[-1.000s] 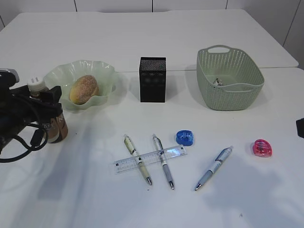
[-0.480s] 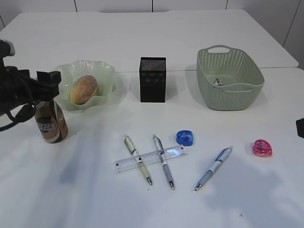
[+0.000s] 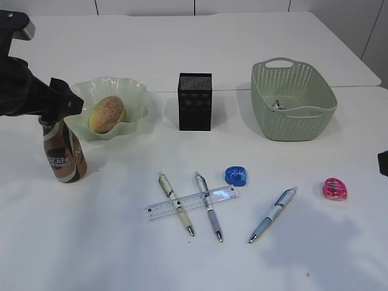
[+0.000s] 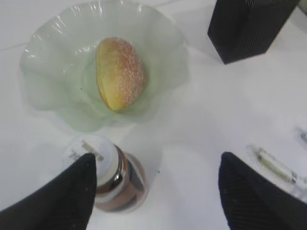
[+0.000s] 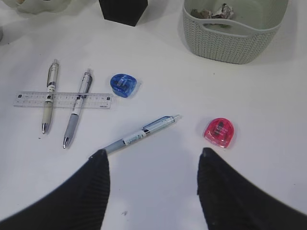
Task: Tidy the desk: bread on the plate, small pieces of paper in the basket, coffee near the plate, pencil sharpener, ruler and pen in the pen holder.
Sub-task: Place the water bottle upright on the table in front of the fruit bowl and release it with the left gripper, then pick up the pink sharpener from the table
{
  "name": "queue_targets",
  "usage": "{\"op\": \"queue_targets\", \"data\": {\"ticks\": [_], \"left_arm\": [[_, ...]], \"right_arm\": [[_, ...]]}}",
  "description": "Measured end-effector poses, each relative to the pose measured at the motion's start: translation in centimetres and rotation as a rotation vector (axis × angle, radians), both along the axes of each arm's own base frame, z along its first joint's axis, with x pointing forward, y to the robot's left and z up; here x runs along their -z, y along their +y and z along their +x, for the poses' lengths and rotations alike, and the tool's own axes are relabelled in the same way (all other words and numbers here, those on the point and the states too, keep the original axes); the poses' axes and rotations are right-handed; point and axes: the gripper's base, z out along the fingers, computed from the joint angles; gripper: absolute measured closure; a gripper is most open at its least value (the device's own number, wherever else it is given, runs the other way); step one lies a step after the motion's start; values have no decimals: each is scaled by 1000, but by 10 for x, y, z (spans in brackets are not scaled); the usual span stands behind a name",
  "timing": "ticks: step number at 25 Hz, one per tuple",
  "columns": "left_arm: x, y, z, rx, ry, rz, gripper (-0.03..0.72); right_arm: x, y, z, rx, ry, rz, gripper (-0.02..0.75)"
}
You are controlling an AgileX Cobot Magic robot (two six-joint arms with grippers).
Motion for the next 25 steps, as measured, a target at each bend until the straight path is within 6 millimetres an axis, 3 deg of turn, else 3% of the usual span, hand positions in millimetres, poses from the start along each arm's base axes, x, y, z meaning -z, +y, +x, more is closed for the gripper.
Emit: {"op": "queue_targets", "data": {"ticks": [6,12,25], "left_arm": [[-16,4,-18,54,206,99,126],[-6,10,-43,80,491,165,148],[-1,5,-55,85,627,87,238]], "right_arm": [[0,0,0,0,0,0,278],[0,0,0,0,0,3,278],[0,2,-1,-3,17,31,278]]}}
